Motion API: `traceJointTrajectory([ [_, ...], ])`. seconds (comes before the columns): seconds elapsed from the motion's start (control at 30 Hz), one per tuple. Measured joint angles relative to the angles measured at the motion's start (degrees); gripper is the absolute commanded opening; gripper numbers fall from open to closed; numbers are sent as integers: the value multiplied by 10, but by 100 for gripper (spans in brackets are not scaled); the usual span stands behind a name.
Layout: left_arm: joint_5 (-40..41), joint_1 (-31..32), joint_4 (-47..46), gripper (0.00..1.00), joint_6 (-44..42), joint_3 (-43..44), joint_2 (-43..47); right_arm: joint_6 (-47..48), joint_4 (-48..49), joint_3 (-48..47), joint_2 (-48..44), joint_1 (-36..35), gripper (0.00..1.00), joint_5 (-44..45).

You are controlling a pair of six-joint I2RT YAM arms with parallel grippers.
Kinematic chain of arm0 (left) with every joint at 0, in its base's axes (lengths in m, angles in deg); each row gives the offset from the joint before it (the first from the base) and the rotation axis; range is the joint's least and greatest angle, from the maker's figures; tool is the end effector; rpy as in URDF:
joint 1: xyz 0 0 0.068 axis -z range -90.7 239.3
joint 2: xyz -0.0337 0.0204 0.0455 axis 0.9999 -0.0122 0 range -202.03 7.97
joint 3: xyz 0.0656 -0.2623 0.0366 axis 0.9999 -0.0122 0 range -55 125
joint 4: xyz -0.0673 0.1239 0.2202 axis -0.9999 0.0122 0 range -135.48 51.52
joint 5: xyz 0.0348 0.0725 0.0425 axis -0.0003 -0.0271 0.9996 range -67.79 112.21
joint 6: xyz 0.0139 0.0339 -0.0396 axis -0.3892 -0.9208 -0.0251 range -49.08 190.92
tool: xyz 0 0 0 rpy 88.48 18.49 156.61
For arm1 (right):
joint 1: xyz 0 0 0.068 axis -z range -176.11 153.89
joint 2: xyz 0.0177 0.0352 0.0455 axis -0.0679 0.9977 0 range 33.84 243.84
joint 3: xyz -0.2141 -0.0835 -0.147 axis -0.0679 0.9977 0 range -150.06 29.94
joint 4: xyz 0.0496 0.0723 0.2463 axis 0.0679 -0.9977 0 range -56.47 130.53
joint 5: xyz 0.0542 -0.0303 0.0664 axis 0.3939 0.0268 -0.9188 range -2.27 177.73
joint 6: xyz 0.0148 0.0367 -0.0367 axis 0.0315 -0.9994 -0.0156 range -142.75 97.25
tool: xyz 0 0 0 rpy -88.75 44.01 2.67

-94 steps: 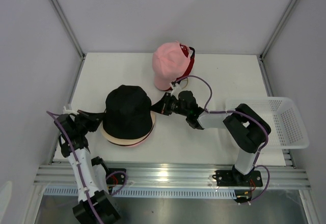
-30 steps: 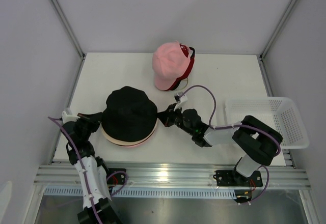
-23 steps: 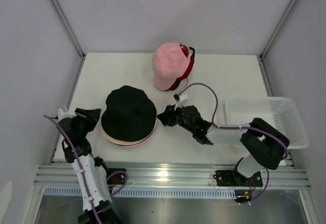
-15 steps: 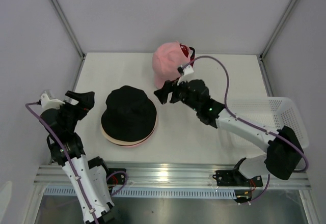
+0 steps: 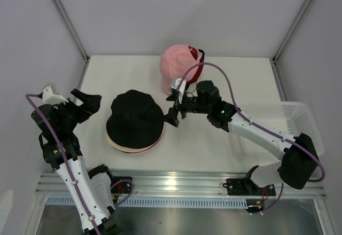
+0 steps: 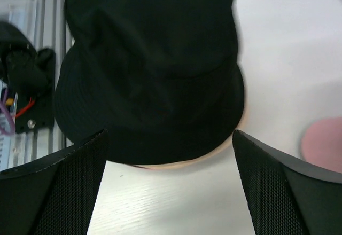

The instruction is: Stack the hats

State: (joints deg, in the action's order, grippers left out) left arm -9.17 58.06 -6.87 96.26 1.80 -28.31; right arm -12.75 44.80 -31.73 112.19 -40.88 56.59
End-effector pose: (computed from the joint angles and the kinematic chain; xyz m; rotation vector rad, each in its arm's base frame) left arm 0.1078 0.0437 0.3794 -0.5376 1.7831 -0.4437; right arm 0.2147 0.2390 0.3367 -1.1892 1.4169 0.9135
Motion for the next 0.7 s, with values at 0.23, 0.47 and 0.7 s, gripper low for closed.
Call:
traceJointTrajectory([
  [0.23,-6,0,2,99,0,0,-14,18,-23,-16,101,-92,99,76],
  [0.47,-10,5,1,100,0,0,-22,-38,21,-61,188,-110,100,153],
  [0.7,-9,7,2,100,0,0,-35,-97,60,-128,258,-130,100,222],
])
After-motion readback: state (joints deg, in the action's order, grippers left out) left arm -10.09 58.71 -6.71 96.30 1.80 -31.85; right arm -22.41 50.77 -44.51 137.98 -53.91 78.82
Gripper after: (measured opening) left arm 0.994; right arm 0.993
